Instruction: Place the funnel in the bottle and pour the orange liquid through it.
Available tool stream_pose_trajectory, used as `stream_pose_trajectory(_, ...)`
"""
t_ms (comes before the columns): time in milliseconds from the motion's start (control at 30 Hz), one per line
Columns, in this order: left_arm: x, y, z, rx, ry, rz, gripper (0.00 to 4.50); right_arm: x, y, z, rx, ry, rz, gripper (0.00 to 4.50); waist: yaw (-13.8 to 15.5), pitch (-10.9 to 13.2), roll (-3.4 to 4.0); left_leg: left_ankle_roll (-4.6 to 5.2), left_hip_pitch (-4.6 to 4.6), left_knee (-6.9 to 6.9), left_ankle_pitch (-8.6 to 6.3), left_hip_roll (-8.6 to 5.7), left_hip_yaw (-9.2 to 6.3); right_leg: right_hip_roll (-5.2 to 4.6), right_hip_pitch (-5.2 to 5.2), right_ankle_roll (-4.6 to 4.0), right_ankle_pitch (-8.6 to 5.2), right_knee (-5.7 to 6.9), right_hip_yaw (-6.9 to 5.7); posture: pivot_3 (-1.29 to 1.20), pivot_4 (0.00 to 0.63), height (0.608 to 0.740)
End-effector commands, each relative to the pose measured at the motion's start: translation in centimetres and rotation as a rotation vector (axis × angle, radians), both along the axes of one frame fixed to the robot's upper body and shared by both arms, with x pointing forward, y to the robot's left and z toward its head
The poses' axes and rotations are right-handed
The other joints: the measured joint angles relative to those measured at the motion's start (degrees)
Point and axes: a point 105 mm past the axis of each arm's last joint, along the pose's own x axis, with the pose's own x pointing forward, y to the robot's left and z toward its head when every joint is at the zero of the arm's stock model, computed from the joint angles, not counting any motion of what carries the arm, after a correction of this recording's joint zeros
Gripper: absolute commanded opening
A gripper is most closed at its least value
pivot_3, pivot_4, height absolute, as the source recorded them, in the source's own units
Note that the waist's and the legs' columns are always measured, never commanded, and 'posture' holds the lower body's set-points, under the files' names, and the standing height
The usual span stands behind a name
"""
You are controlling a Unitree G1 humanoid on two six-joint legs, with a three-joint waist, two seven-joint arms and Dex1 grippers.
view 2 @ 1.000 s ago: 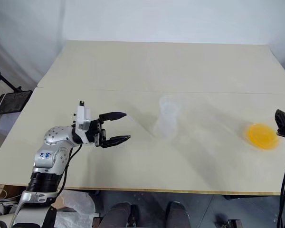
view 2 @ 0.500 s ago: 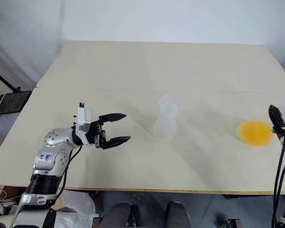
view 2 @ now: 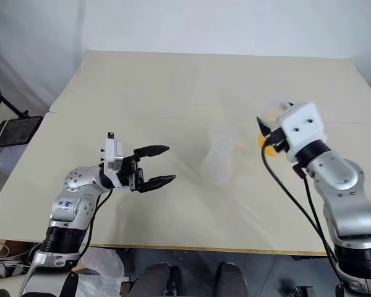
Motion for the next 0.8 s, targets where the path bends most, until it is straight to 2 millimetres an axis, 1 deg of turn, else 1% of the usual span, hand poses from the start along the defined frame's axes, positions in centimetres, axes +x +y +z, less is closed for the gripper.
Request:
stream_pose_trajectory(33,-0.4,-0.6,1.2,-0.035,-0.053,-0.015,4.5,-0.8,0.8,2.5,-0.136,-0.177,-0.023,2.48,-0.1,0.0,0.0,0.0,0.0,0.0,0.0,0.0,0.01,0.0,0.0,0.0,0.0,0.0,0.0,0.0,0.15,0.74)
stream_pose_trajectory(133,-0.4,-0.8,1.2,-0.042,-0.054,-0.014,4.5,-0.7,1.1,2.4,-0.268,-0.237,-0.054,2.48,-0.2,0.0,-0.01,0.0,0.0,0.0,0.0,0.01,0.01,0.01,0.0,0.0,0.0,-0.01,-0.03,0.0,0.15,0.74)
stream_pose_trajectory(200,-0.4,-1.0,1.2,-0.044,-0.054,-0.016,4.5,-0.6,1.2,2.6,-0.292,-0.268,-0.069,2.48,-0.2,0.0,-0.01,-0.01,0.0,0.0,0.0,0.04,0.01,0.03,0.0,0.0,0.0,-0.01,-0.04,0.0,0.15,0.74)
stream_pose_trajectory(367,-0.4,-1.4,1.1,-0.05,-0.051,-0.024,4.5,-0.6,2.4,2.8,-0.369,-0.324,-0.053,2.48,-0.3,0.0,-0.01,-0.02,0.0,0.0,0.01,0.05,0.01,0.04,-0.01,0.0,0.0,-0.01,-0.05,0.0,0.15,0.74)
stream_pose_trajectory(500,-0.4,-1.5,1.1,-0.052,-0.05,-0.027,4.5,-0.6,3.0,2.8,-0.432,-0.352,-0.052,2.48,-0.2,0.0,-0.01,-0.02,0.0,0.0,0.01,0.05,0.01,0.04,-0.01,0.0,0.0,-0.01,-0.06,0.0,0.15,0.74)
stream_pose_trajectory(800,-0.5,-1.8,1.1,-0.058,-0.048,-0.037,4.5,-0.5,3.8,3.0,-0.52,-0.391,-0.051,2.48,-0.3,0.0,-0.02,-0.02,0.0,0.0,0.01,0.05,0.01,0.04,-0.01,0.0,0.0,-0.02,-0.06,0.0,0.15,0.74)
